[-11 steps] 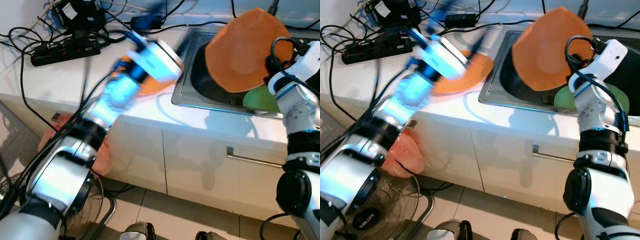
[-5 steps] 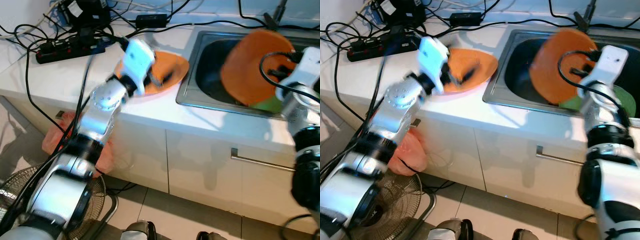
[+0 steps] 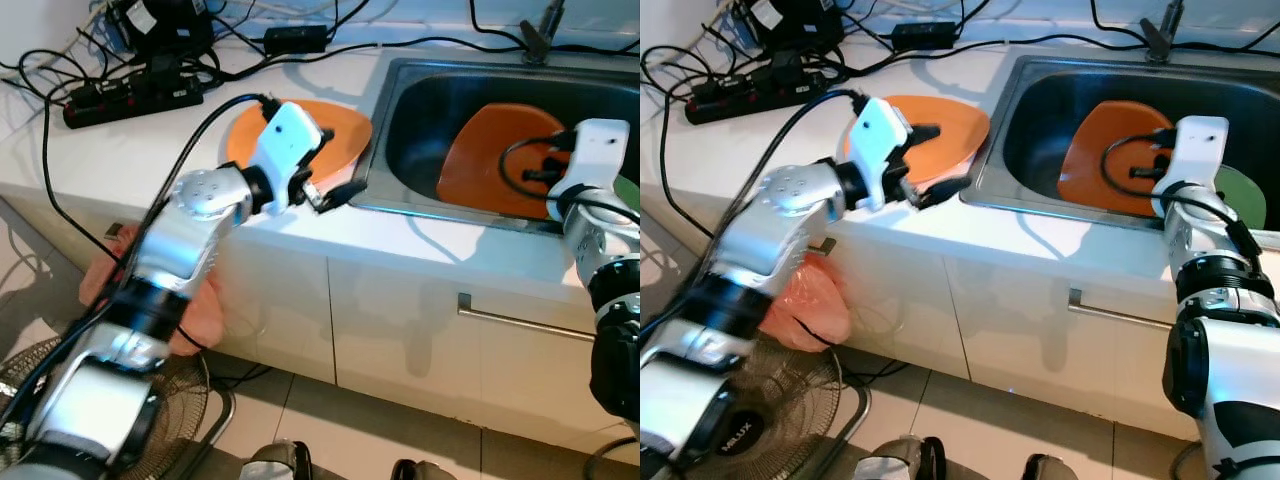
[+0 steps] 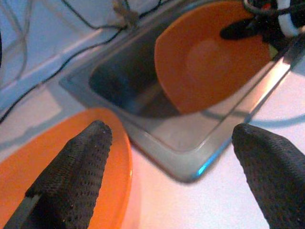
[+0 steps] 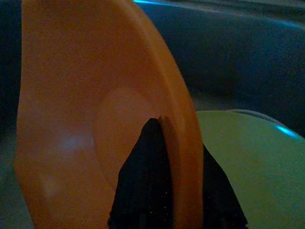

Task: Kitchen organization

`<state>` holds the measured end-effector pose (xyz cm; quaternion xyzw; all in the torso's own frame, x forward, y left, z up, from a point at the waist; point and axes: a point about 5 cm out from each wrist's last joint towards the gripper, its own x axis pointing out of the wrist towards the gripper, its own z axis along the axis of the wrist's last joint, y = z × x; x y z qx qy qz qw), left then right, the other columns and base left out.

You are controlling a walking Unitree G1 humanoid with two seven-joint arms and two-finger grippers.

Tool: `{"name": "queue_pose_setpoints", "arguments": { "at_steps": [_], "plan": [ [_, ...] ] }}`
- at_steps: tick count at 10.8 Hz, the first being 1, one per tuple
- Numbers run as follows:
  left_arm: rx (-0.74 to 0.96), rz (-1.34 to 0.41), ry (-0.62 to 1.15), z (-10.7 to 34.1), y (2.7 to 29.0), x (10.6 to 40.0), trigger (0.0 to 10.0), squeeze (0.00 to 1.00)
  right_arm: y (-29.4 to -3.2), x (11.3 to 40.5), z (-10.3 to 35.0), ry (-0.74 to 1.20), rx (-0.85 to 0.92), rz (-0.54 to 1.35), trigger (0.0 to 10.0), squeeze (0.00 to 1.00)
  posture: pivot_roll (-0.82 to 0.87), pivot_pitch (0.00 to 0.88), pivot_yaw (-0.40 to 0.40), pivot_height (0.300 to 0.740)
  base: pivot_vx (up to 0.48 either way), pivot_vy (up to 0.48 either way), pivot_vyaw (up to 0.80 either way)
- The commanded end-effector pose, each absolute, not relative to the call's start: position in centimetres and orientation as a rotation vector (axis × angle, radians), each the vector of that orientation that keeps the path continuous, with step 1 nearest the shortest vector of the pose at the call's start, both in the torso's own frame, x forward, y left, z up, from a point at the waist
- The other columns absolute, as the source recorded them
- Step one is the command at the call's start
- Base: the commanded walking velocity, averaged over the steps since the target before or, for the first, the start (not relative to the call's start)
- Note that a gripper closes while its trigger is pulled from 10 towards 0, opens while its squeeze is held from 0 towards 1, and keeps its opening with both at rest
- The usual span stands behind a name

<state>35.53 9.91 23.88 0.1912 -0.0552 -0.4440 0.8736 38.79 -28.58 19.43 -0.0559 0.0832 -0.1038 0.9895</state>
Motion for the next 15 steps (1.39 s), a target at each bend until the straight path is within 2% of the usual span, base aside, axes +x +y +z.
{"name": "queue_pose_setpoints", "arguments": {
  "at_steps": [1, 2, 3, 4, 6, 11, 15],
  "plan": [
    [0.412, -0.943, -0.096, 23.9, 10.2, 35.3, 10.0, 1.0, -28.3, 38.7, 18.8, 0.19, -0.136, -0.18, 0.0, 0.0, 0.21, 0.152, 0.096, 0.74, 0.0, 0.0, 0.0],
    [0.415, -0.939, -0.072, 23.7, 10.4, 35.3, 10.0, 1.0, -28.0, 38.6, 18.2, 0.204, -0.171, -0.166, 4.0, 0.0, 0.21, 0.15, 0.095, 0.74, 0.0, 0.0, 0.0],
    [0.412, -0.925, -0.059, 23.7, 10.5, 35.3, 10.0, 1.0, -28.1, 38.5, 17.5, 0.221, -0.174, -0.173, 6.9, 0.11, 0.21, 0.147, 0.093, 0.74, 0.0, 0.0, 0.0],
    [0.413, -0.924, -0.054, 23.7, 10.5, 35.3, 10.0, 1.0, -28.2, 38.2, 17.1, 0.229, -0.168, -0.179, 9.2, 1.0, 0.21, 0.143, 0.093, 0.74, 0.0, 0.0, 0.0],
    [0.414, -0.917, -0.057, 23.8, 10.5, 35.4, 10.0, 1.0, -28.4, 38.2, 17.0, 0.23, -0.162, -0.187, 10.0, 1.0, 0.21, 0.138, 0.095, 0.74, 0.0, 0.0, 0.0],
    [0.443, -0.884, -0.062, 23.8, 10.4, 35.6, 10.0, 1.0, -28.2, 38.1, 16.5, 0.231, -0.109, -0.184, 10.0, 1.0, 0.19, 0.107, 0.086, 0.74, 0.0, 0.0, 0.0],
    [0.541, -0.736, -0.041, 22.8, 12.8, 36.9, 10.0, 1.0, -24.0, 39.8, 18.4, 0.112, 0.167, -0.074, 10.0, 1.0, 0.16, 0.082, 0.085, 0.74, 0.0, 0.0, 0.0]
  ]
}}
